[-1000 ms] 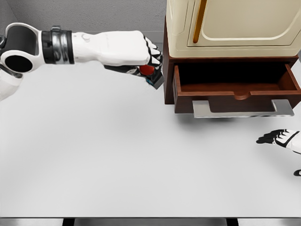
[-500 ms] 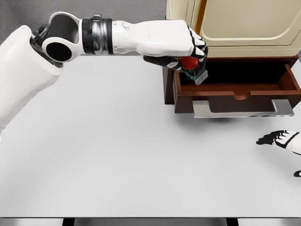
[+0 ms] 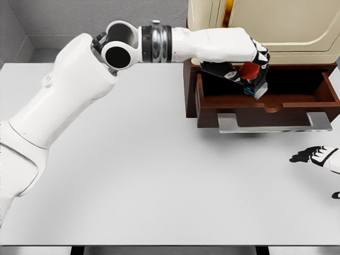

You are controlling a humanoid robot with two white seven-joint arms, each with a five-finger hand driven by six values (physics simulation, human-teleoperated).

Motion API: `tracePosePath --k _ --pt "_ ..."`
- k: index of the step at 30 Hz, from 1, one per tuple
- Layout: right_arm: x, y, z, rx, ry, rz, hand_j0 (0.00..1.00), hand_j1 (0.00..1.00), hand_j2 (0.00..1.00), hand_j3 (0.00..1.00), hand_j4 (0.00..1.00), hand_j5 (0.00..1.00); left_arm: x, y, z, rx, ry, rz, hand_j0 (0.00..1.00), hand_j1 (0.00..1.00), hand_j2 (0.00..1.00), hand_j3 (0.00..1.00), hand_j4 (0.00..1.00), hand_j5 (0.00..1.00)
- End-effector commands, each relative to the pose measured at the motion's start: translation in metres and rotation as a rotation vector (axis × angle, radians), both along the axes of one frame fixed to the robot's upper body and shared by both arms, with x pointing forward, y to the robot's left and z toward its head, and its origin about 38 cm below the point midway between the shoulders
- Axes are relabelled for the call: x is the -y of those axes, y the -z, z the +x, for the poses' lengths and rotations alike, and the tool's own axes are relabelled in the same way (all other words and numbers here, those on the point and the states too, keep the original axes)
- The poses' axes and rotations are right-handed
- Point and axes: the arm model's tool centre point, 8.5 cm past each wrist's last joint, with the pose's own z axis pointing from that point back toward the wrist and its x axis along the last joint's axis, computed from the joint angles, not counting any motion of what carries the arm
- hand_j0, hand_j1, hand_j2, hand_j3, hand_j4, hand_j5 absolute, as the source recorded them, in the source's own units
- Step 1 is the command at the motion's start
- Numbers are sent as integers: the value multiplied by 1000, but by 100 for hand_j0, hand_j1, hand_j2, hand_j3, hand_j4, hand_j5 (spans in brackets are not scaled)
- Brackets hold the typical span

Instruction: Put the switch into the drawer with left arm, and close the drawer with right arm

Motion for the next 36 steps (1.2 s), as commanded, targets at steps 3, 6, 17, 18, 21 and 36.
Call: tracePosePath --k 3,6,17,18,21,36 --pt "0 -1 0 -1 2 6 100 100 100 100 100 100 5 0 3 -24 -4 -13 36 36 36 36 36 36" --pt "0 1 -1 -5 3 6 100 100 100 100 100 100 -1 2 15 -37 -43 0 39 39 39 39 39 39" --pt "0 -1 1 0 4 5 100 100 100 100 100 100 -3 6 21 -53 -60 1 55 55 55 55 55 55" --pt "0 -1 1 2 4 5 100 100 100 100 100 100 -3 7 21 -54 -62 2 56 56 56 56 56 56" --pt "0 -1 1 2 4 5 100 100 100 100 100 100 -1 6 20 -50 -57 3 69 69 69 69 69 69" --pt "7 -17 3 42 29 34 62 62 62 62 62 62 20 11 8 -46 -8 22 93 93 93 93 93 93"
